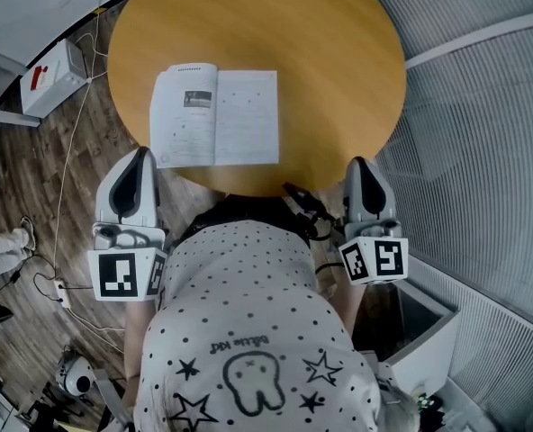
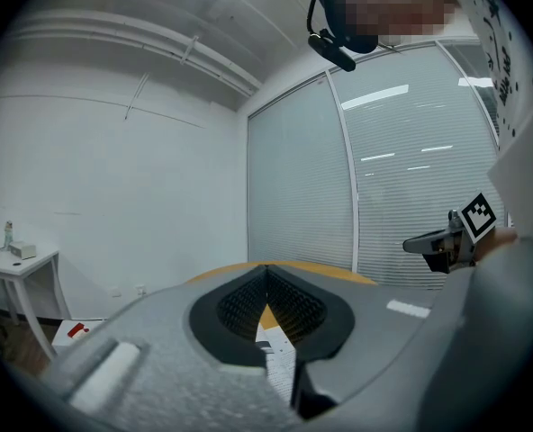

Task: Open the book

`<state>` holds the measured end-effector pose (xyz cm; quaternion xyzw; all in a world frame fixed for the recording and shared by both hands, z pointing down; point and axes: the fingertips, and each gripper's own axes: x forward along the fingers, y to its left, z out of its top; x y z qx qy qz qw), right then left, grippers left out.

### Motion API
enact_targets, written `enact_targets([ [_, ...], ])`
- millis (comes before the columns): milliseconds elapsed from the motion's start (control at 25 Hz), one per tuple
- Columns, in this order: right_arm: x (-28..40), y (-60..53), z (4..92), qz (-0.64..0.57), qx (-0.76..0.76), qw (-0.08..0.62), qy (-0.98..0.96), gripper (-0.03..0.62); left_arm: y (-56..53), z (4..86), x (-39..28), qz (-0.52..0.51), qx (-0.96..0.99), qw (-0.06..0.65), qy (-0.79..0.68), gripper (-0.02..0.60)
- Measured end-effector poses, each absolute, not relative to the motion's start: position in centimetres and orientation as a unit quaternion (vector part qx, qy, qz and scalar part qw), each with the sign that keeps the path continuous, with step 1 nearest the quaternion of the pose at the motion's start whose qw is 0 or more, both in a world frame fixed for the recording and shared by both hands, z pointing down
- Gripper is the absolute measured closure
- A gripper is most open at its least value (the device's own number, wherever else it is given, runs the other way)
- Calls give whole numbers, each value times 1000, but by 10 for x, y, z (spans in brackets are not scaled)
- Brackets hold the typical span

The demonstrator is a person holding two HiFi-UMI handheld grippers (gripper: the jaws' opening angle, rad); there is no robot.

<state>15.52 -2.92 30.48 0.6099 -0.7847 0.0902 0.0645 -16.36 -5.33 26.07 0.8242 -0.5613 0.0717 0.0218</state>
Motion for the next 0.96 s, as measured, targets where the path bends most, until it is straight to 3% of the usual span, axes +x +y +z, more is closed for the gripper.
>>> enact_targets([
  [960,147,-29,305,81,590,76,-800,591,-53,261,-161,76,825,17,-560,571],
])
